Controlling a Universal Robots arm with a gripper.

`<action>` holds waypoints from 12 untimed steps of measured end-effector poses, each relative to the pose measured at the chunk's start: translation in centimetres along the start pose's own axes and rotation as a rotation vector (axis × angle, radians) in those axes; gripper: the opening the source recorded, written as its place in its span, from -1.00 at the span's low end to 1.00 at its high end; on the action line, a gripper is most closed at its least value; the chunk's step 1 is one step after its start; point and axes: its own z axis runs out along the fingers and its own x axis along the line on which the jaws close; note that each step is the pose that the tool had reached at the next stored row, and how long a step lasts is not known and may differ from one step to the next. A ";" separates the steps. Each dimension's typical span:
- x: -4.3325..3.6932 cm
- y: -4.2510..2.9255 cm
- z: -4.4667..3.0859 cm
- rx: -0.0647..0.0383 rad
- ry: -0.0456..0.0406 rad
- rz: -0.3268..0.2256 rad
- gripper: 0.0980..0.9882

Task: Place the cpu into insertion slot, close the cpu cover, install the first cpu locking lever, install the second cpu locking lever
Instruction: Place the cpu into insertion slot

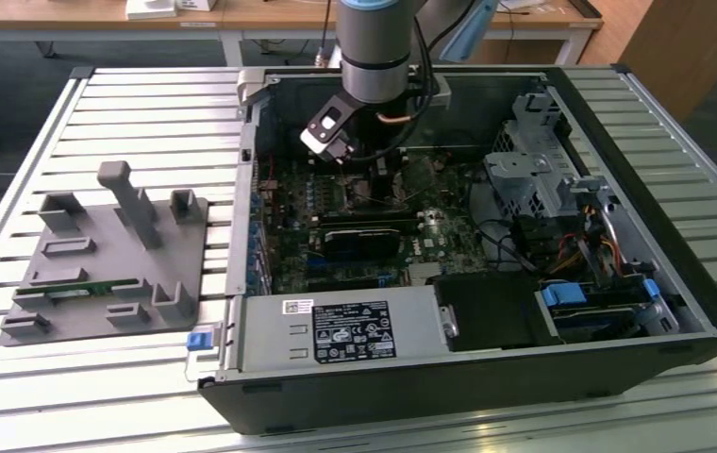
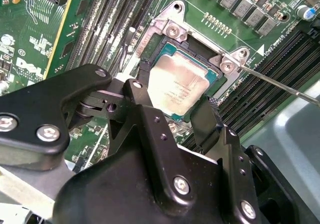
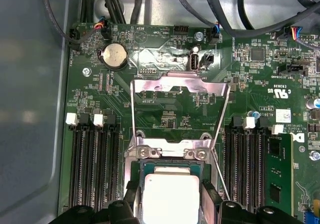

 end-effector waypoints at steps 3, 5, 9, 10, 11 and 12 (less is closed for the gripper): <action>0.00 0.01 -0.10 0.000 0.0000 0.000 0.13; 0.00 0.02 -0.29 0.000 -0.0001 0.000 0.13; -0.01 0.06 -0.74 0.000 -0.0001 0.000 0.13; -0.01 0.07 -0.86 0.000 -0.0001 0.000 0.13; -0.01 0.08 -0.97 0.000 -0.0001 0.000 0.13; -0.01 0.09 -1.06 0.000 0.0000 0.000 0.09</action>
